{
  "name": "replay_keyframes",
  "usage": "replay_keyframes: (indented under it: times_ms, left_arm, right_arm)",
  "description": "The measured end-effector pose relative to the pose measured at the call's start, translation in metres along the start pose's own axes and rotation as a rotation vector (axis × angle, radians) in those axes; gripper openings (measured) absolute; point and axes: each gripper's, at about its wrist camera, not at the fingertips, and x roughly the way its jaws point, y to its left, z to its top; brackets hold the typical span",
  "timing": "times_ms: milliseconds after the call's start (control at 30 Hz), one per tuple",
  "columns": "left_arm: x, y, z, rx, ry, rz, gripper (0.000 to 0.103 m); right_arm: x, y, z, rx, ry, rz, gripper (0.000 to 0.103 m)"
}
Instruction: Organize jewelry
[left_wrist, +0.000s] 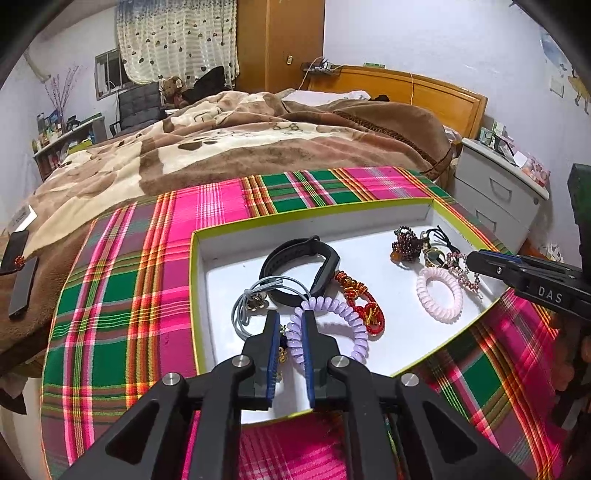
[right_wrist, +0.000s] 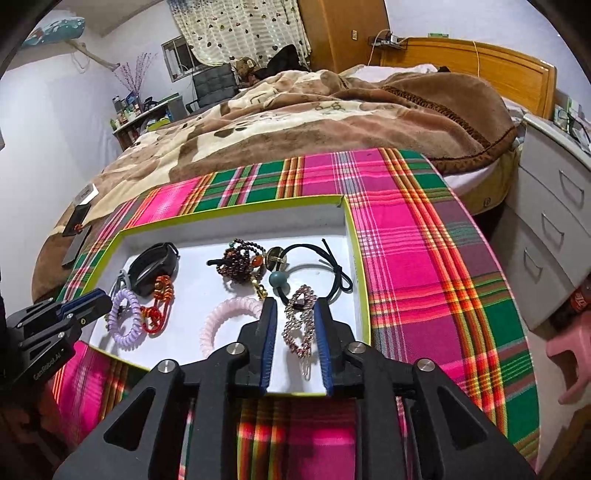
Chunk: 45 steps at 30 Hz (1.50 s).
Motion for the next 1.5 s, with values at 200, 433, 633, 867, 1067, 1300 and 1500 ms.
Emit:
replay_keyframes:
  times_ms: [200, 433, 633, 867, 1067, 1300, 1500]
  left_arm:
    - [-0.017, 0.002, -0.004, -0.018, -0.024, 0.019, 0.023]
    - [-0.050, -0.001, -0.013, -0.022, -0.068, 0.045, 0.025]
    - [-0.086, -0.016, -0.031, -0.001, -0.122, 0.068, 0.025]
    - [-0.118, -0.032, -0.067, 0.000, -0.153, 0.066, 0.025]
    - [-0.139, -0.042, -0.092, 0.006, -0.180, 0.048, 0.025]
    - [-0.156, -0.049, -0.110, -0.012, -0.195, 0.008, 0.025]
    - [-0.157, -0.052, -0.118, -0.006, -0.187, 0.017, 0.025]
  right_arm:
    - [-0.020, 0.011, -0.006, -0.027, -0.030, -0.006, 0.025]
    - [-0.051, 0.025, -0.018, -0.051, -0.073, -0.007, 0.025]
    - [-0.084, 0.039, -0.037, -0.080, -0.121, -0.005, 0.026]
    - [-0.116, 0.057, -0.071, -0.112, -0.163, -0.018, 0.026]
    - [-0.131, 0.069, -0.101, -0.132, -0.163, -0.018, 0.026]
    - [-0.142, 0.074, -0.123, -0.127, -0.155, -0.014, 0.026]
    - [-0.148, 0.074, -0.131, -0.121, -0.153, -0.016, 0.026]
